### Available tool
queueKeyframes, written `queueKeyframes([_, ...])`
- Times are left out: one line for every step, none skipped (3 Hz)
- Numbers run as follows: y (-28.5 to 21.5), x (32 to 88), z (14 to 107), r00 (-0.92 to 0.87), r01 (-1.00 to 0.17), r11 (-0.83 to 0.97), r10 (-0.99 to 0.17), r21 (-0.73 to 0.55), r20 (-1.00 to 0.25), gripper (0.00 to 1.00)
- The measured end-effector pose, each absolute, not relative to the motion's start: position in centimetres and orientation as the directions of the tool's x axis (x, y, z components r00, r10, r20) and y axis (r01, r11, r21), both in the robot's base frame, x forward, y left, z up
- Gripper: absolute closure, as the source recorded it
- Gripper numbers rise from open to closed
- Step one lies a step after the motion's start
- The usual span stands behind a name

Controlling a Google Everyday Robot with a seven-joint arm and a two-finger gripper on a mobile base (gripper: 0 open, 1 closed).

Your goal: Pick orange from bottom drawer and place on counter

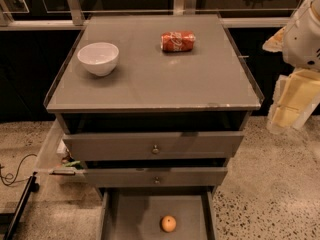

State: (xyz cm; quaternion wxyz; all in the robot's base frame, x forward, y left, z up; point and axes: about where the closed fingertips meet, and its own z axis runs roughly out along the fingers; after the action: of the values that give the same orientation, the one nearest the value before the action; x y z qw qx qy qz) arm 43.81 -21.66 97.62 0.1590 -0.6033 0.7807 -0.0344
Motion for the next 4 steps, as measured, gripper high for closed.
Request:
queueKeyframes([-21.7, 43.8, 97.6, -0.221, -0.931, 0.270, -0.953, -0.246, -0.207, 0.00])
queueKeyframes([-21.6, 43.0, 96.5, -0.209, -0.937, 0.258, -0.955, -0.237, -0.212, 0.00])
queueKeyframes([-21.7, 41.4, 93.0, -0.189, -0.948, 0.243, -0.949, -0.207, -0.252, 0.00])
queueKeyframes([-21.6, 39.3, 88.2, -0.143, -0.954, 0.214, -0.940, -0.210, -0.310, 0.00])
